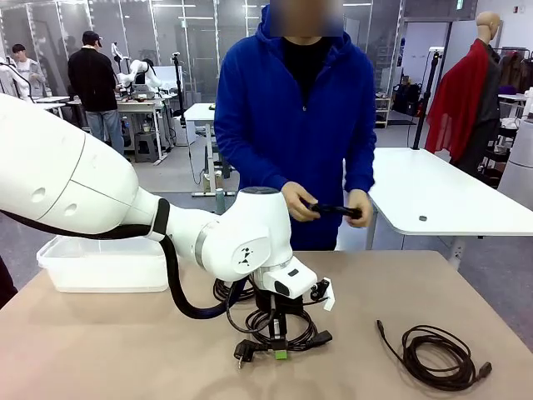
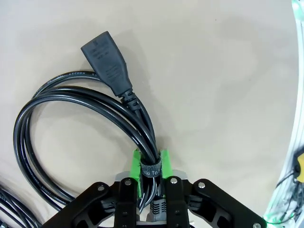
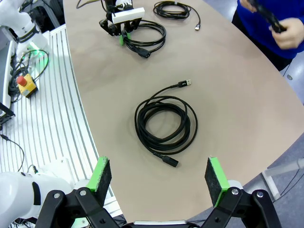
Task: Organize and store the cables.
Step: Place the Power Cable into the Organizing box.
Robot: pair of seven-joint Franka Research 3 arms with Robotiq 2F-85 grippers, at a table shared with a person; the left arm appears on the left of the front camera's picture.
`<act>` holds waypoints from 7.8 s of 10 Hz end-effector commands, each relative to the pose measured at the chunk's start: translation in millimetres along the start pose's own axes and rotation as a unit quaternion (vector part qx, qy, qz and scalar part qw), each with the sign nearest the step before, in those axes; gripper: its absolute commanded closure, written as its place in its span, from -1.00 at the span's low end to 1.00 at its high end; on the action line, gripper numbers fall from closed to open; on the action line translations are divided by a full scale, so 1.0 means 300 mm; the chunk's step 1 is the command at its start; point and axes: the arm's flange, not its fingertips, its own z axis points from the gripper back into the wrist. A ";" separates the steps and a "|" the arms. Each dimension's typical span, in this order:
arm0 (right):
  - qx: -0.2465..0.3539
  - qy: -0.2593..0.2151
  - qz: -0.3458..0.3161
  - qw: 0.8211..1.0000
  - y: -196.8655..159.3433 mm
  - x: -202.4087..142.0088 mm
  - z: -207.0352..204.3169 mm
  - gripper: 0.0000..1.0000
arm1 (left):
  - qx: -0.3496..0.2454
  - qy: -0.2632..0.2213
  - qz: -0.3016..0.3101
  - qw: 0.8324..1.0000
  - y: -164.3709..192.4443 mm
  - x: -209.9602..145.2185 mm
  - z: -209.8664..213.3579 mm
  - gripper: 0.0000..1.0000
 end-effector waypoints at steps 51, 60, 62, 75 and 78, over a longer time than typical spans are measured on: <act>-0.003 -0.010 0.008 1.000 0.007 -0.002 -0.008 -1.00 | 0.389 -0.003 -0.085 0.917 -0.147 -1.052 0.873 0.64; -0.003 -0.010 0.008 1.000 0.007 -0.002 -0.008 -1.00 | 0.332 -0.019 0.040 0.942 0.187 -1.396 0.917 0.64; -0.003 -0.010 0.008 1.000 0.007 -0.002 -0.008 -1.00 | 0.321 -0.002 0.052 0.946 0.235 -1.429 0.886 0.64; -0.003 -0.010 0.008 1.000 0.007 -0.002 -0.008 -1.00 | 0.214 -0.007 0.130 0.968 0.460 -1.574 0.613 0.32; -0.003 -0.010 0.008 1.000 0.007 -0.002 -0.008 -1.00 | 0.216 -0.004 0.126 0.968 0.454 -1.571 0.615 0.05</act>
